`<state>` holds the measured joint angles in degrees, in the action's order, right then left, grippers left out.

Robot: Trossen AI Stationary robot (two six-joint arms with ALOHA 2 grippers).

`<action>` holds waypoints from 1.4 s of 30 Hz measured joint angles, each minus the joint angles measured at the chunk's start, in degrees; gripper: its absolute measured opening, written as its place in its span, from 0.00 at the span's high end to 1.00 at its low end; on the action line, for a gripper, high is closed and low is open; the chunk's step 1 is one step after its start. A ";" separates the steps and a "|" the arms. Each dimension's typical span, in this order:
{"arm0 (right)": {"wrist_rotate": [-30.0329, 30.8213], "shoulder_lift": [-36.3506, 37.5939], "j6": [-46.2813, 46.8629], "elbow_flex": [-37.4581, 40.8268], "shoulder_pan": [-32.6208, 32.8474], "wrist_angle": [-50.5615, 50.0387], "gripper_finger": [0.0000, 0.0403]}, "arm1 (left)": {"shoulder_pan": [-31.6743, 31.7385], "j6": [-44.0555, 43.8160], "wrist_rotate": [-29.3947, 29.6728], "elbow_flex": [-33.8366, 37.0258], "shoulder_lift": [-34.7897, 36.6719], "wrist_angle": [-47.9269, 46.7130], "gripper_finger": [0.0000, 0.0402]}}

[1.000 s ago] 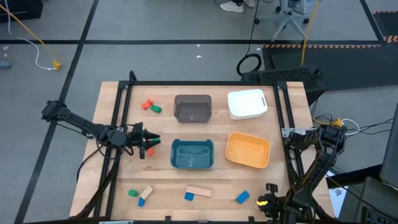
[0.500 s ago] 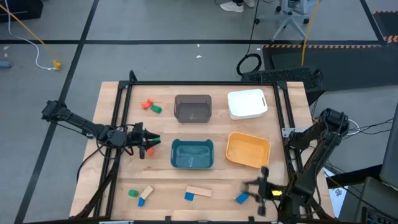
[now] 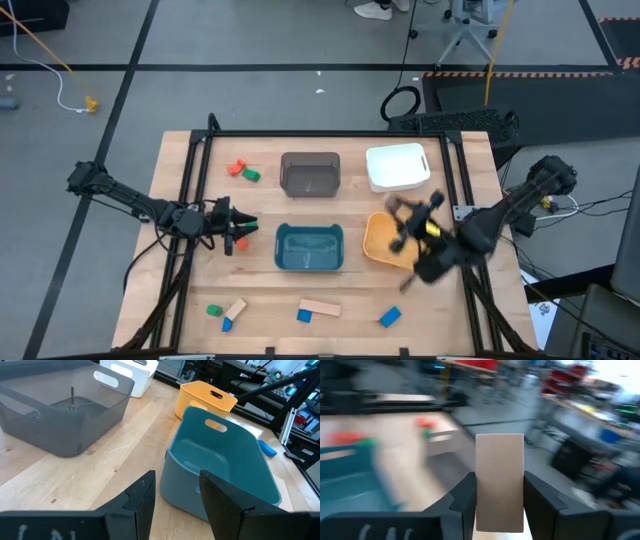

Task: Sort & place blocks by color
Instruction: Put the right brown block into the white bin

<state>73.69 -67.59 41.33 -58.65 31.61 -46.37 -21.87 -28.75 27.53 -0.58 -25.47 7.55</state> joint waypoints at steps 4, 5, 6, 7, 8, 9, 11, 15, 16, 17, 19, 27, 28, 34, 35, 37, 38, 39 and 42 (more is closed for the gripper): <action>-0.26 2.42 -0.29 0.60 -10.47 -1.91 0.71 | 0.00 0.00 0.00 -0.02 -0.01 0.00 0.62; -0.36 2.88 -0.51 1.26 -12.89 -1.94 0.71 | 0.00 0.00 -0.02 0.00 -0.02 0.00 0.62; -0.39 3.32 -0.86 1.96 -15.26 -1.91 0.71 | 0.00 0.00 -0.01 0.00 -0.02 0.00 0.62; -0.39 3.64 -1.50 2.93 -17.66 -1.60 0.71 | 0.00 0.00 0.00 0.00 -0.02 -0.01 0.62; -0.37 3.82 -2.39 4.01 -19.90 -1.29 0.71 | 0.00 0.00 -0.01 -0.01 0.00 0.00 0.62; -0.38 4.01 -3.49 5.16 -22.20 -1.04 0.71 | 0.00 0.00 -0.02 0.00 -0.02 0.00 0.62; -0.31 4.02 -4.87 7.67 -26.47 -0.05 0.71 | 0.00 0.00 -0.02 0.00 -0.02 0.00 0.62; -5.15 4.06 -7.60 12.41 -35.03 7.11 0.71 | 0.00 0.00 0.00 0.00 0.00 -0.01 0.62; -7.93 4.04 -9.21 13.50 -37.15 9.75 0.71 | 0.00 0.00 -0.02 -0.01 -0.01 0.00 0.62; -11.27 4.02 -11.09 14.64 -39.30 13.02 0.71 | 0.00 0.00 0.00 0.00 -0.02 0.00 0.62; -18.21 4.04 -15.29 17.06 -43.11 20.47 0.71 | 0.00 0.00 0.00 -0.01 0.00 0.00 0.62; -35.29 4.04 -24.03 22.53 -54.91 38.37 0.71 | 0.00 0.00 -0.02 -0.02 -0.01 0.00 0.62; -37.01 4.04 -23.90 22.66 -55.79 38.40 0.71 | 0.00 0.00 0.00 -0.02 -0.02 -0.01 0.62; -42.46 4.04 -21.18 25.12 -58.15 39.26 0.67 | 0.00 0.00 0.00 0.00 0.00 0.00 0.62; -42.41 4.04 -21.12 25.87 -58.32 39.75 0.66 | 0.00 0.00 -0.02 -0.02 -0.02 0.00 0.62; -42.40 4.04 -21.01 27.74 -58.70 41.34 0.65 | 0.00 0.00 -0.01 -0.02 -0.01 -0.01 0.62; -42.40 4.04 -20.87 28.88 -58.75 42.72 0.65 | 0.00 0.00 0.00 0.00 0.00 0.00 0.62; -42.40 4.04 -20.61 29.97 -58.81 43.93 0.65 | 0.00 0.00 0.00 -0.01 -0.02 -0.01 0.62; -42.45 4.04 -19.75 33.34 -58.83 48.21 0.65 | 0.00 0.00 -0.02 0.00 0.00 -0.01 0.62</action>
<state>31.24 -63.55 21.58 -25.31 -27.22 1.84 -21.87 -28.75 27.51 -0.58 -25.47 7.54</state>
